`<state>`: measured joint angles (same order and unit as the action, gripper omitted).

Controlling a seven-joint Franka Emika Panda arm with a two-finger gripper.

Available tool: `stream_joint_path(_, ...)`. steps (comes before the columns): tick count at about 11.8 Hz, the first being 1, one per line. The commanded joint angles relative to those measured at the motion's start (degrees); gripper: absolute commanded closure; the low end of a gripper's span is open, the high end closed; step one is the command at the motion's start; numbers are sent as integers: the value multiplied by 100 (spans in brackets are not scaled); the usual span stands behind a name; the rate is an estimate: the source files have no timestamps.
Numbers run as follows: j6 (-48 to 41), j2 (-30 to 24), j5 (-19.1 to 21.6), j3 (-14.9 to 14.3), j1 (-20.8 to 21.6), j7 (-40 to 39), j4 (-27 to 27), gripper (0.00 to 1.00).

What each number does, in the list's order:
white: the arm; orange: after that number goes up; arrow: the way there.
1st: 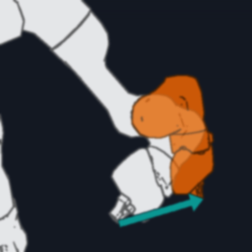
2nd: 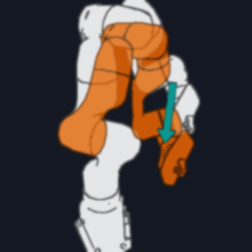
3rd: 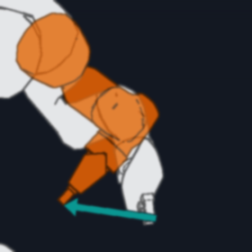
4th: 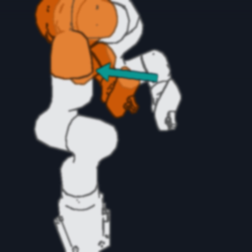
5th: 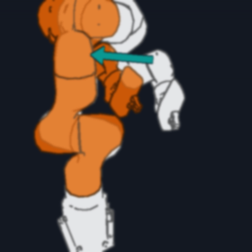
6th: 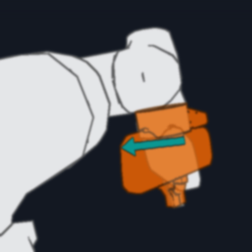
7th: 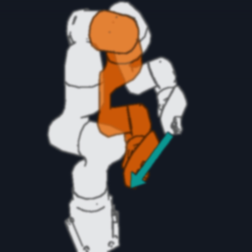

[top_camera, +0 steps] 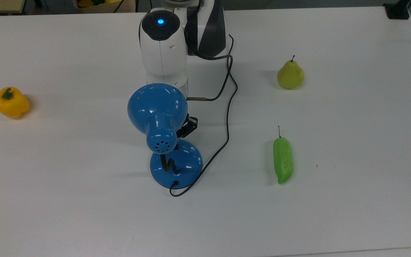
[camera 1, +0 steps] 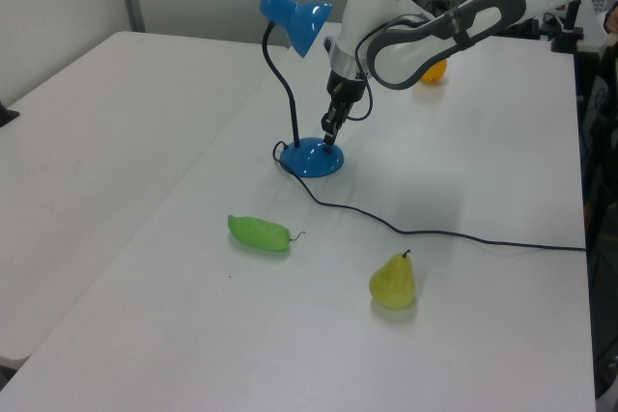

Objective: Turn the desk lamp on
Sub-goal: 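Lower the gripper onto the switch on the lamp base, then press down on the lamp base switch with the gripper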

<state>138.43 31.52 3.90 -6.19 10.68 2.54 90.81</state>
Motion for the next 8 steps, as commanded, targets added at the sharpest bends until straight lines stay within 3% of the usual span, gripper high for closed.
stream_joint_path(1,70,214,-56,-189,171,142,-248,100)
stream_joint_path(8,236,337,-109,-242,215,150,-318,100)
